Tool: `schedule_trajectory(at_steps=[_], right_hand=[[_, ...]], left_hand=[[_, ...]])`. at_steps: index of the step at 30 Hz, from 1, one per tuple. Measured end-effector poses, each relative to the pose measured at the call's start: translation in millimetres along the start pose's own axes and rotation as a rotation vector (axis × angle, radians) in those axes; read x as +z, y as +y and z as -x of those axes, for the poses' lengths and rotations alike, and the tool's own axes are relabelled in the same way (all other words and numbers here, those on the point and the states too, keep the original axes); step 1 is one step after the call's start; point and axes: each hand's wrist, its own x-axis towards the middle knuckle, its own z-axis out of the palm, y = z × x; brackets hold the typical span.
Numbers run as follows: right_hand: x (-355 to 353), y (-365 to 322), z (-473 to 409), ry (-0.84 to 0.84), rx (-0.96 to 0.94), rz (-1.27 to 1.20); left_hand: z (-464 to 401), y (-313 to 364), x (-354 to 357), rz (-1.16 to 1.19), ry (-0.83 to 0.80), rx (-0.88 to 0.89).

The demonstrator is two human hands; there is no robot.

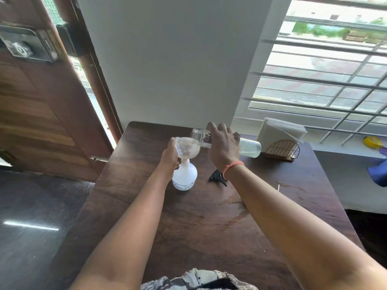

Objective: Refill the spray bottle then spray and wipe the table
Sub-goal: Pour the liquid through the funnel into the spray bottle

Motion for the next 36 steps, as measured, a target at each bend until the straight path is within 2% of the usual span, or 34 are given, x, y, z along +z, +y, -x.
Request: schedule_trajectory(at_steps=[16, 23, 36], right_hand=[[7, 3, 3, -0.018, -0.062, 0.101], [8, 4, 2, 0.029, -0.104, 0.156], [8, 3, 0, 0.026, -0.094, 0.164]], left_hand=[[7, -4, -3, -0.004, -0.022, 0.036], [9, -6, -2, -0.022, -0.032, 0.064], [4, -6, -5, -0.013, -0.022, 0.066]])
